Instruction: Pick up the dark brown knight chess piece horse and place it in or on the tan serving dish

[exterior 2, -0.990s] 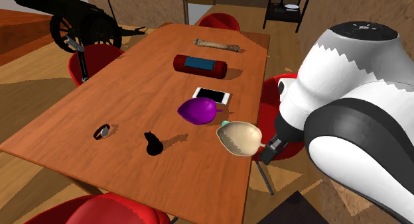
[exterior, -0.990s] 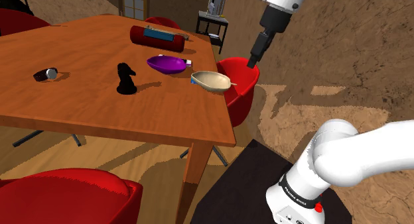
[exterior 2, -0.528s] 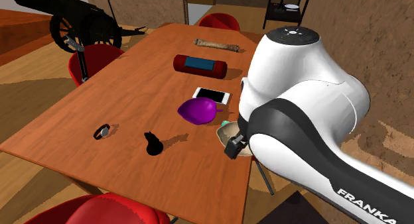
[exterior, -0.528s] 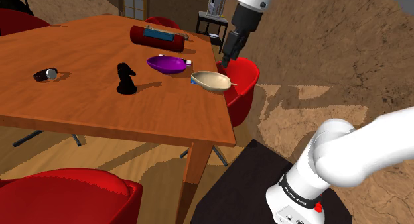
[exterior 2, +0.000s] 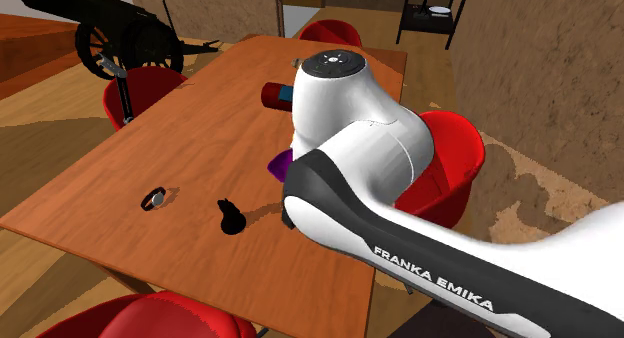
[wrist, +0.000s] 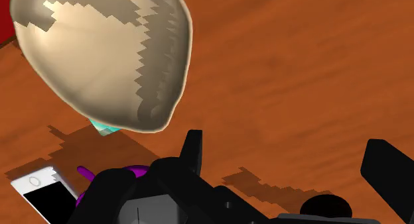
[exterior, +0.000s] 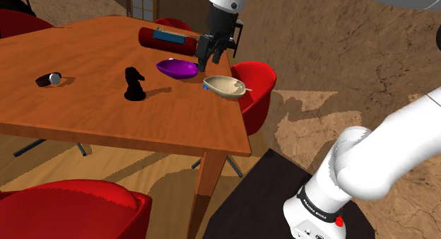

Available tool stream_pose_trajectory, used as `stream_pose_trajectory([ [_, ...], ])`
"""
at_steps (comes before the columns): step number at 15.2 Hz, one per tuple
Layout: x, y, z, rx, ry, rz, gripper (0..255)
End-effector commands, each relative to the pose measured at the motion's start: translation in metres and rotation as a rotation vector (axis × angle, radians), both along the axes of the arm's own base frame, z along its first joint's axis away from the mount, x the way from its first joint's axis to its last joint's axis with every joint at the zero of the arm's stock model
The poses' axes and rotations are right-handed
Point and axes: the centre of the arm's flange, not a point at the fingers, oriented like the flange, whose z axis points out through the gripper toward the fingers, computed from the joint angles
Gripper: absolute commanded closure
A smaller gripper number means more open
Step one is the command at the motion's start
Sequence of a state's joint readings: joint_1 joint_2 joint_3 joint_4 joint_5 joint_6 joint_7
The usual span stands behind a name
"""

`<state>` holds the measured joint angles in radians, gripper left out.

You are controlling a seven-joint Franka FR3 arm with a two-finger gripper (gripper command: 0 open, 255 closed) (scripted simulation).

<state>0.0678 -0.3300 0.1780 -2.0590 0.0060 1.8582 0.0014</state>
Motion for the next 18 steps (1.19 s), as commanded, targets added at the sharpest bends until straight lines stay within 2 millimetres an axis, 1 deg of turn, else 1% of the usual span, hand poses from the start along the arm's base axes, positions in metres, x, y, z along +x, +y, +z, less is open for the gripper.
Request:
stream_pose_trajectory([
  [1,0.019,0.017,-0.004,0.0,-0.005,0.007,0],
  [16,0.158,0.149,-0.037,-0.01,-0.039,0.062,0],
  [17,0.161,0.152,-0.038,-0.01,-0.04,0.063,0],
  [18,0.162,0.152,-0.043,-0.01,-0.04,0.063,0],
])
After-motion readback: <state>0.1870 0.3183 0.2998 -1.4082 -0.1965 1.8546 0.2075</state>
